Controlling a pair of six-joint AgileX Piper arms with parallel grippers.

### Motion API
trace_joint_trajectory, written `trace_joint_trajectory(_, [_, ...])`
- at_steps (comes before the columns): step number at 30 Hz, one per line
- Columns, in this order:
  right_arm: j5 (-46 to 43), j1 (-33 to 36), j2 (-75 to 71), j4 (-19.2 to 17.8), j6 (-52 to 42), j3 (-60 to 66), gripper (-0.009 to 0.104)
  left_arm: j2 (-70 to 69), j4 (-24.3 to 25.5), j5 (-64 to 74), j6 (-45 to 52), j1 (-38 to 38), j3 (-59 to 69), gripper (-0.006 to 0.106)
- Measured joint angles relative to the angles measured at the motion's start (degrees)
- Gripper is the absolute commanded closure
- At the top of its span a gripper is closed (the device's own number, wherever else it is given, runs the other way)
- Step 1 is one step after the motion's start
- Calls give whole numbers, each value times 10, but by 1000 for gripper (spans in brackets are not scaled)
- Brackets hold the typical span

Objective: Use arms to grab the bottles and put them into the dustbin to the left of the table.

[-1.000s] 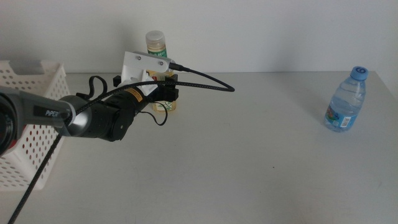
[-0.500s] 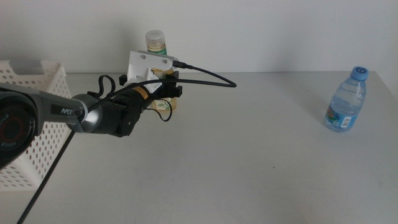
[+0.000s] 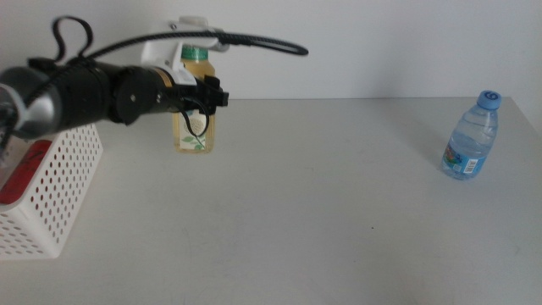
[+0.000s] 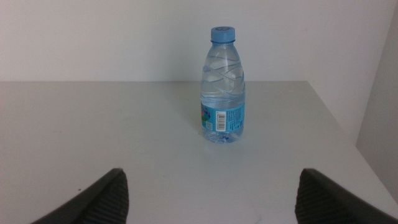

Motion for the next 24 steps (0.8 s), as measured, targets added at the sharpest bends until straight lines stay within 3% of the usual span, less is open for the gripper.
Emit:
trace_joint_trajectory(10, [0, 0, 0, 0, 0, 0, 1, -104, -11, 408, 80, 45, -205, 102])
trace_joint_trajectory(17, [0, 0, 0, 0, 0, 0, 1, -104, -14, 612, 143, 197, -306, 102])
trace_joint_trajectory(24, [0, 0, 0, 0, 0, 0, 1, -81, -78, 698, 226, 303, -310, 102])
